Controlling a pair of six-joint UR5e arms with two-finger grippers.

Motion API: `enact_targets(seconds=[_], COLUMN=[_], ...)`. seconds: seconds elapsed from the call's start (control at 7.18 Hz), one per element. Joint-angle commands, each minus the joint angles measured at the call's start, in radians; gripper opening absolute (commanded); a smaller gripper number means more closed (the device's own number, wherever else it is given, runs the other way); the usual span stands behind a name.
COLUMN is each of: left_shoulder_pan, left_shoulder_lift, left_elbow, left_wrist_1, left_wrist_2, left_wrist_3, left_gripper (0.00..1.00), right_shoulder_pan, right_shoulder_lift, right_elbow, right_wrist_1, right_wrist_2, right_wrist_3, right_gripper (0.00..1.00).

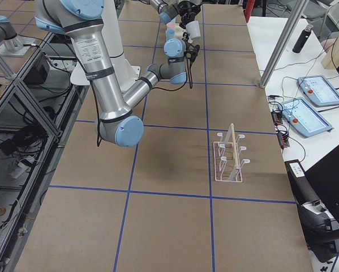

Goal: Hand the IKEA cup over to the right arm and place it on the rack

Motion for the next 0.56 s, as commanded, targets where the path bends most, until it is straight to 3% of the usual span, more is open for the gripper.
enact_targets(seconds=[0.0, 0.28, 0.42], left_shoulder_pan=[0.002, 0.026, 0.048], left_shoulder_lift=[-0.002, -0.008, -0.009], left_elbow=[0.018, 0.017, 0.01], left_wrist_1=[-0.063, -0.107, -0.121], left_wrist_2=[0.023, 0.057, 0.075], left_wrist_3=[-0.022, -0.083, -0.096], left_gripper=[0.0, 0.0, 0.0], right_shoulder_pan=[-0.081, -0.117, -0.121], right_shoulder_lift=[0.0, 0.0, 0.0], right_elbow=[-0.001, -0.001, -0.003], right_wrist_1=[0.15, 0.205, 0.205], right_wrist_2=[-0.215, -0.358, -0.367], right_wrist_3=[0.172, 0.282, 0.286], right_gripper=[0.96, 0.95, 0.95])
